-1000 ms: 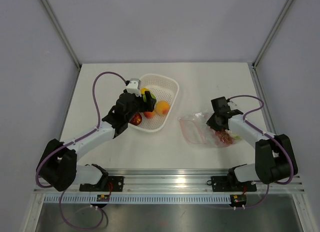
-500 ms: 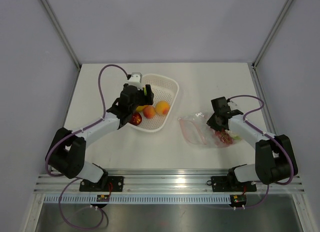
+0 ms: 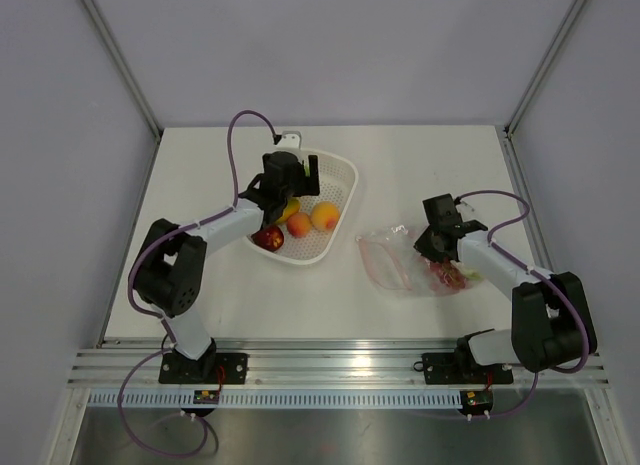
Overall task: Open the zip-top bag and remove the fake food
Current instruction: Place the fake fruit in the bin.
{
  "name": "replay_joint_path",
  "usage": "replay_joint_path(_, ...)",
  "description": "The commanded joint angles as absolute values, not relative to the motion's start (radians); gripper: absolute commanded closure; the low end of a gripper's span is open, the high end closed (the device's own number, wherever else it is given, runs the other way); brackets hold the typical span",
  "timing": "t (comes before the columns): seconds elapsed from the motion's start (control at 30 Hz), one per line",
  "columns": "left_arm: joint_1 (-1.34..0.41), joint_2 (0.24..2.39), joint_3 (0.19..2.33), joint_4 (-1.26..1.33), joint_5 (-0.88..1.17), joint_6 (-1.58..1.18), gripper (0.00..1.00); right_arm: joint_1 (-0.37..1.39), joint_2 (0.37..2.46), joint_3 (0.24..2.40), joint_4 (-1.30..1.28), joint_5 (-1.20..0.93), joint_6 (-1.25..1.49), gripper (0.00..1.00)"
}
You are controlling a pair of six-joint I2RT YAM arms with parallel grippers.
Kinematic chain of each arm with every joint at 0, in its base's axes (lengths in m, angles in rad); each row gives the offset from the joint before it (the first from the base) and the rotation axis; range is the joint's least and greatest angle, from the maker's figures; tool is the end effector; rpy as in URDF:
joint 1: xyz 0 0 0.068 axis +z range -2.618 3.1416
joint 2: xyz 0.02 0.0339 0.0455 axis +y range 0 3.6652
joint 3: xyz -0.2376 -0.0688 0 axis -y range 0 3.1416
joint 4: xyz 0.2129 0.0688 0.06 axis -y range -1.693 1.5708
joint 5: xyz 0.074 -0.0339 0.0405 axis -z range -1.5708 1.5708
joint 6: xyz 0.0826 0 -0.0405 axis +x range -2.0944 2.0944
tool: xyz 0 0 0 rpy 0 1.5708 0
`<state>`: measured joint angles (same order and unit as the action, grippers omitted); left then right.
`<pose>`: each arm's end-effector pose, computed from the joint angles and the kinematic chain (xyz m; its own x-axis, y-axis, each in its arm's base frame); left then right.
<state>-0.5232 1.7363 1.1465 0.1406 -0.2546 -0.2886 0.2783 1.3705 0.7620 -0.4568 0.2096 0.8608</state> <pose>0.3639 -0.1859 0.2125 -0.4423 -0.0629 -0.8947 0.1681 0.9741 -0.1515 0.2515 0.0540 0.1384 -0.6787 0.5775 -0.4537 0.5260 0.8134 0.2486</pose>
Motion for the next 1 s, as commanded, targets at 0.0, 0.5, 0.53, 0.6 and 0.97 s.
replay_joint_path(0.0, -0.518, 1.75, 1.209, 0.16, -0.276, -0.307, 0.09, 0.27, 1.324, 0.755, -0.431, 0.226, 0.859, 0.75)
replay_joint_path(0.5, -0.517, 1.569, 1.08, 0.159, -0.233, -0.492, 0.01, 0.27, 1.279, 0.746, -0.433, 0.225, 0.847, 0.73)
replay_joint_path(0.53, -0.517, 1.551, 1.057, 0.173, -0.218, -0.502, 0.01, 0.268, 1.275, 0.746, -0.431, 0.225, 0.847, 0.73)
replay_joint_path(0.6, -0.517, 1.493, 1.019, 0.198, -0.163, -0.54, 0.01, 0.268, 1.272, 0.741, -0.423, 0.221, 0.845, 0.73)
replay_joint_path(0.97, -0.613, 1.382, 0.879, 0.241, -0.006, -0.575, 0.09, 0.268, 1.266, 0.744, -0.426, 0.224, 0.821, 0.72)
